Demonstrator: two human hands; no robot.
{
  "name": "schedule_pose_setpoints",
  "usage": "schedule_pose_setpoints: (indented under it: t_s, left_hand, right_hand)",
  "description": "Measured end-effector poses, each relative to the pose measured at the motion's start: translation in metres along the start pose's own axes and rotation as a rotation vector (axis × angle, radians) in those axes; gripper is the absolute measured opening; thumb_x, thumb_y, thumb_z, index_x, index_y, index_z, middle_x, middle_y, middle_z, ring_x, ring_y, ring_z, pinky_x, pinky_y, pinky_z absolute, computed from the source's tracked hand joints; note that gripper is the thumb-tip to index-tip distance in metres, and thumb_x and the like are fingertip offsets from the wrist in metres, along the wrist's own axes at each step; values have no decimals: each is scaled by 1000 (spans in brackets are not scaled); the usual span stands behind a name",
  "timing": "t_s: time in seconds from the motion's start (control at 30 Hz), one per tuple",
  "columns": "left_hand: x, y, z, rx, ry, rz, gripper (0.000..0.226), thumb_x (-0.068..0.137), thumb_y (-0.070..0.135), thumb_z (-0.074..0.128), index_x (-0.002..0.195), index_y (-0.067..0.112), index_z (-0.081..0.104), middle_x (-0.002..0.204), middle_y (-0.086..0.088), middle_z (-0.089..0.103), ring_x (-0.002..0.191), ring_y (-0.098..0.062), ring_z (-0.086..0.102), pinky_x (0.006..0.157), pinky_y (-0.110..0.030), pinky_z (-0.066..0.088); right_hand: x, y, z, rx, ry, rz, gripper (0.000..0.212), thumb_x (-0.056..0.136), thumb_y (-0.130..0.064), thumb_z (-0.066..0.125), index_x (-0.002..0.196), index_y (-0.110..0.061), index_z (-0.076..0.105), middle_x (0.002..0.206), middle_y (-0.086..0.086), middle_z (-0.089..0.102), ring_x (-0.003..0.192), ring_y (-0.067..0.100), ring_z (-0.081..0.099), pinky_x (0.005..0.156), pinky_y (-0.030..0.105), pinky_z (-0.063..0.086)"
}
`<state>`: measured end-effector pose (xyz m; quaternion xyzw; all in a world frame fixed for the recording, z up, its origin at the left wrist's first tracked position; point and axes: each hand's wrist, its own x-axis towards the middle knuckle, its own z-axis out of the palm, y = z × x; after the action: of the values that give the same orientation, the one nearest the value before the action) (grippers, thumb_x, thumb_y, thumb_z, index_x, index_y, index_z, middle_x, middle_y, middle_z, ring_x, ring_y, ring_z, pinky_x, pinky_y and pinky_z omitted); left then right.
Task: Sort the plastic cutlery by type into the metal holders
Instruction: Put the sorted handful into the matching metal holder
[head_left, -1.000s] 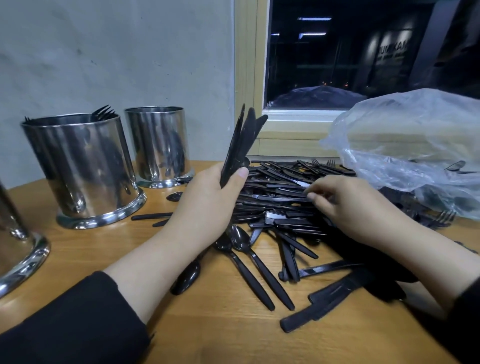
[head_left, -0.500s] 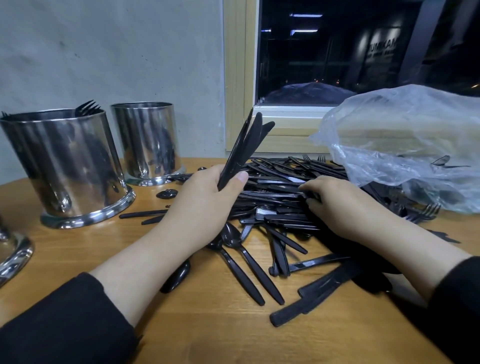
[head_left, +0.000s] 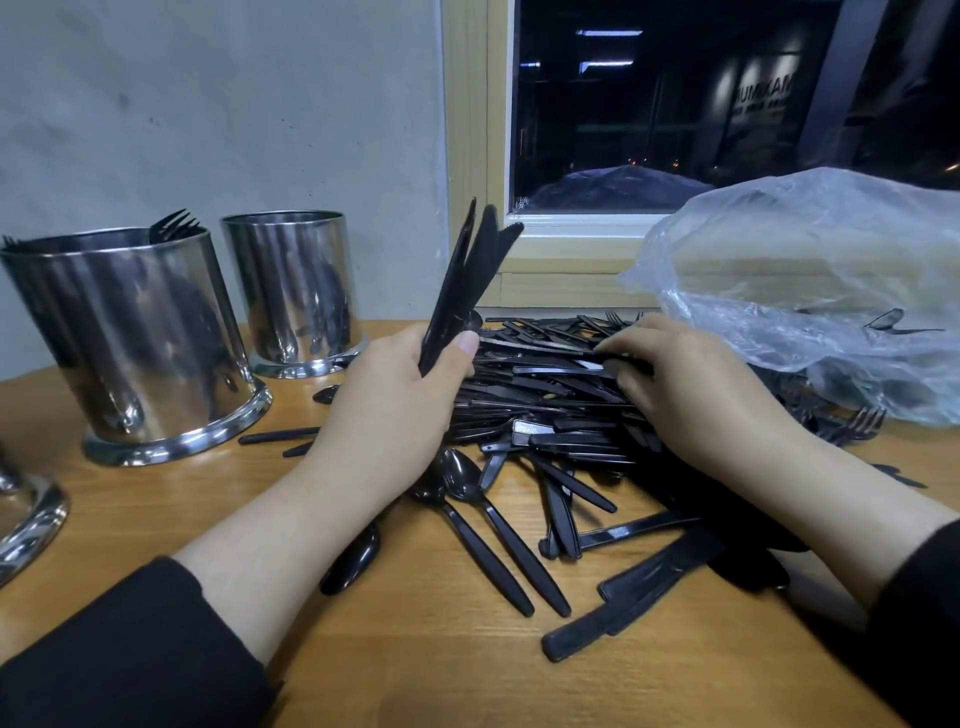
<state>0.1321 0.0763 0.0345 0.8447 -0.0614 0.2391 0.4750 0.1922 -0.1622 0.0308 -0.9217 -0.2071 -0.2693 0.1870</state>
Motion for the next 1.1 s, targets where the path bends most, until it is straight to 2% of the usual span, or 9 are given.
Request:
schedule_pose_setpoints:
  t_s: [0.07, 0.2, 0.27, 0.4, 0.57, 0.67, 0.8, 0.93, 1.1]
  left_hand:
    - [0, 1, -1, -6, 82, 29, 33, 103, 43, 49, 78, 25, 62, 59, 2, 63, 50, -10, 57, 55, -27, 47]
    - [2, -1, -7, 79, 240, 184, 35, 103, 43, 48, 84, 20, 67, 68, -3, 62, 67, -14, 59, 64, -34, 46]
    - [3, 1, -10, 158, 227, 269, 35, 104, 41, 48, 94, 16, 71, 70, 7, 59, 71, -9, 57, 64, -21, 44]
    - [0, 2, -6, 218, -27, 229, 29, 103, 42, 52, 84, 25, 67, 55, 17, 52, 49, -5, 46, 46, -18, 33]
    - [-1, 1, -5, 371, -318, 195, 30, 103, 46, 49, 76, 37, 56, 71, 20, 63, 59, -1, 56, 49, -21, 36]
    - [0, 2, -6, 296, -343, 163, 27, 103, 44, 51, 83, 29, 63, 72, 14, 66, 55, -2, 56, 51, -22, 41]
    - [0, 2, -6, 262, -416, 170, 17, 100, 39, 58, 99, 26, 69, 59, 25, 55, 55, 4, 50, 53, -15, 37]
    - [-2, 3, -6, 196, -375, 139, 16, 101, 41, 57, 87, 35, 65, 54, 22, 50, 50, 1, 46, 50, -15, 33]
    - [-1, -1, -5, -71, -297, 71, 32, 100, 41, 57, 91, 11, 62, 60, 9, 44, 53, -11, 41, 59, -32, 38]
  right_hand:
    - [-2, -8, -6, 46, 38, -36, 23, 100, -20, 57, 119, -23, 70, 116, -6, 68, 107, 17, 61, 87, 26, 43]
    - [-7, -26, -9, 58, -37, -187, 26, 99, -28, 53, 119, -25, 70, 109, -9, 68, 103, 16, 64, 88, 34, 50]
    - [-11, -34, -6, 39, -80, -257, 29, 98, -30, 51, 120, -25, 70, 107, -11, 66, 99, 16, 65, 84, 38, 53]
    - [-13, -41, -6, 59, -21, -354, 26, 94, -18, 64, 118, -21, 71, 100, -9, 68, 92, 15, 67, 79, 36, 55]
    - [-11, -41, -7, 69, 30, -404, 18, 88, -23, 71, 104, -17, 76, 95, -3, 73, 87, 14, 68, 80, 24, 51]
    - [-10, -40, -6, 97, 28, -393, 15, 88, -26, 73, 100, -18, 74, 88, -6, 70, 81, 11, 66, 75, 20, 48]
    - [-11, -42, -8, 121, 50, -351, 24, 89, -38, 65, 106, -23, 75, 96, -9, 73, 89, 13, 68, 76, 37, 56]
    - [-8, -39, -13, 102, 212, -350, 31, 93, -42, 62, 106, -16, 72, 99, -4, 70, 92, 17, 64, 80, 40, 52]
    - [-6, -31, -16, 339, 325, -50, 41, 98, -42, 56, 133, -22, 56, 115, -9, 61, 99, 2, 57, 90, 19, 45]
